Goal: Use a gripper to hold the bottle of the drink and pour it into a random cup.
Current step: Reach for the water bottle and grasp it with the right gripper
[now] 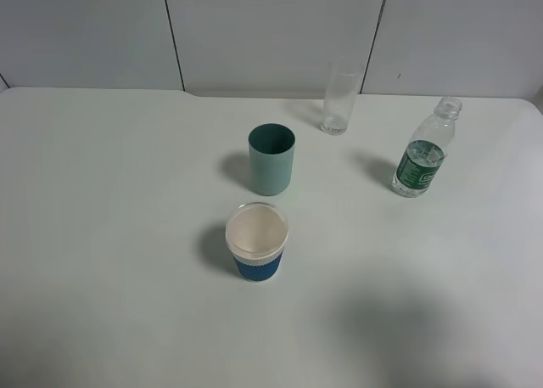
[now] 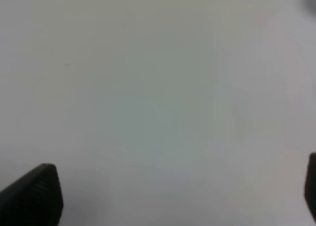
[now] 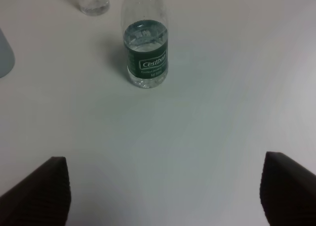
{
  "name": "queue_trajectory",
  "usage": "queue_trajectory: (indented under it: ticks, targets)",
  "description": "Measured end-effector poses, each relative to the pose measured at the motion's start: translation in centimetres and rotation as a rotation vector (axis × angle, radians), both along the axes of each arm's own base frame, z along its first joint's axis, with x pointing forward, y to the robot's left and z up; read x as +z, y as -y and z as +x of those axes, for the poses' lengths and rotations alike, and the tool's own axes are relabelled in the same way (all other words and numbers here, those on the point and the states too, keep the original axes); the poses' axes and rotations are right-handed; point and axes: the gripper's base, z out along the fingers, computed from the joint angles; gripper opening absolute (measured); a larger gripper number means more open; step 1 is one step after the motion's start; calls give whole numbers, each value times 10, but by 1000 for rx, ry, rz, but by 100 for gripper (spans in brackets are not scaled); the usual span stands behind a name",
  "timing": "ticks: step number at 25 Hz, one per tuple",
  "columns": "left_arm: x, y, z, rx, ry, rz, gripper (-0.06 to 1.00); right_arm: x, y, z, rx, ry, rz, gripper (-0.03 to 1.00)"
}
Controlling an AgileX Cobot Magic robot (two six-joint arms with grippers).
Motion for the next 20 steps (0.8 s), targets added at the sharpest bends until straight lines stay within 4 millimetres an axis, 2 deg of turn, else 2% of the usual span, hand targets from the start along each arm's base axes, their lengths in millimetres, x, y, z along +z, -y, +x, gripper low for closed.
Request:
queue_trajectory:
  ticks: [20]
  targets:
    - [0, 0, 0, 0, 0, 1, 99, 0, 0, 0, 0, 0, 0, 77]
